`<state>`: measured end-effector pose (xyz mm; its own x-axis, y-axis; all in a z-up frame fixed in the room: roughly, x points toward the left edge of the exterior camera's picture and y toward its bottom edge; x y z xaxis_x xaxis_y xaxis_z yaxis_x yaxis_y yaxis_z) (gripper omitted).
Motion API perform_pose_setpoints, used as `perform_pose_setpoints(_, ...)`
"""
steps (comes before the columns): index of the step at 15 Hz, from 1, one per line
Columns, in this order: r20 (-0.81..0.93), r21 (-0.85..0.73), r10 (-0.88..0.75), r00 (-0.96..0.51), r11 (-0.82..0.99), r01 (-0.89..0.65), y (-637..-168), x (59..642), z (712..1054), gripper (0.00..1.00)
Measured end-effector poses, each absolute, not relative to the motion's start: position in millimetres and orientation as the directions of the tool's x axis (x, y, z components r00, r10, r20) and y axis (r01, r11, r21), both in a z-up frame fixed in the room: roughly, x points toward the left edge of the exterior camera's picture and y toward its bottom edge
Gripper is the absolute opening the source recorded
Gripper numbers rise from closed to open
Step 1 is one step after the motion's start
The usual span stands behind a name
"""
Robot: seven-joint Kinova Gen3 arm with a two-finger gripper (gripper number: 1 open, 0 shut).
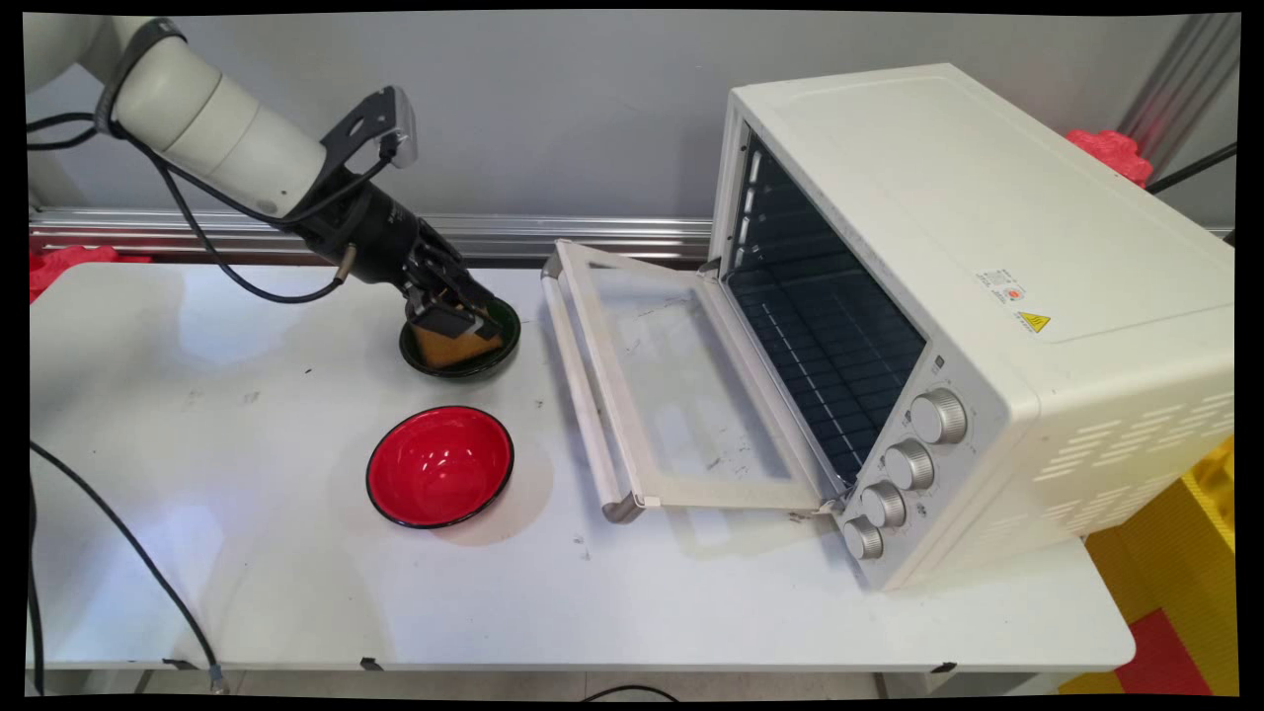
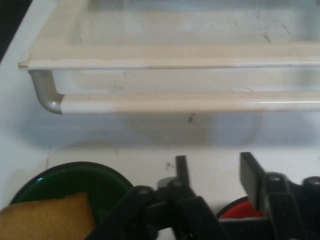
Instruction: Close the oven
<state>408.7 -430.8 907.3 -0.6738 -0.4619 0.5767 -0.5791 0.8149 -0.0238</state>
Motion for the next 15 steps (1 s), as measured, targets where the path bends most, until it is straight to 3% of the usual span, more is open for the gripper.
perform_pose_setpoints(15,0.571,0.075,-0.503,-0.649,0.819,-0.57,-430,399,876,0.0)
